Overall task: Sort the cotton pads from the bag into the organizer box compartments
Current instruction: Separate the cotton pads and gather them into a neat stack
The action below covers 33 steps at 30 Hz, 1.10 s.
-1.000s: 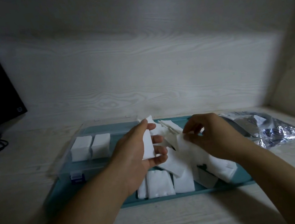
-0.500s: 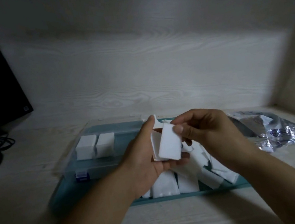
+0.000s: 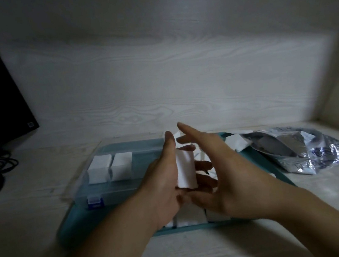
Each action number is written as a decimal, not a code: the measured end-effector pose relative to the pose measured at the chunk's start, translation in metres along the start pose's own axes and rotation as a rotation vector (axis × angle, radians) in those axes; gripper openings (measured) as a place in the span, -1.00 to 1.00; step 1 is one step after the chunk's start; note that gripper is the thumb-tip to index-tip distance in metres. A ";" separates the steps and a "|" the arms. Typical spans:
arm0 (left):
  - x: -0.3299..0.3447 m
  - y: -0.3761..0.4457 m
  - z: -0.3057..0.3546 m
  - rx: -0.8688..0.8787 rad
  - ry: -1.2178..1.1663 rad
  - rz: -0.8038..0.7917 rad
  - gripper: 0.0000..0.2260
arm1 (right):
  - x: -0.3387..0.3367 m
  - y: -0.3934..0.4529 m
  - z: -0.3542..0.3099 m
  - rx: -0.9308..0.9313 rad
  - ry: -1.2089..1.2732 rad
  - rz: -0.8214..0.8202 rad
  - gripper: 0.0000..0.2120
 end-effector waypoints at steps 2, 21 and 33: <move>0.002 0.003 -0.004 -0.018 -0.020 -0.027 -0.42 | 0.005 0.002 0.003 0.015 -0.006 -0.006 -0.03; 0.008 0.000 0.000 0.004 -0.092 -0.062 -0.51 | 0.001 0.004 0.010 0.068 0.180 -0.049 -0.02; 0.014 0.001 0.004 0.039 0.011 -0.184 -0.62 | 0.001 0.004 0.011 0.078 0.156 -0.032 0.01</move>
Point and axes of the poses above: each hand's wrist, its own y-axis towards the middle knuckle, its own x-axis out of the palm, z = x × y, the point moved 8 cm from there along y, towards the middle knuckle, and after that the axes turned 10 degrees about -z, right-handed, at the moved point
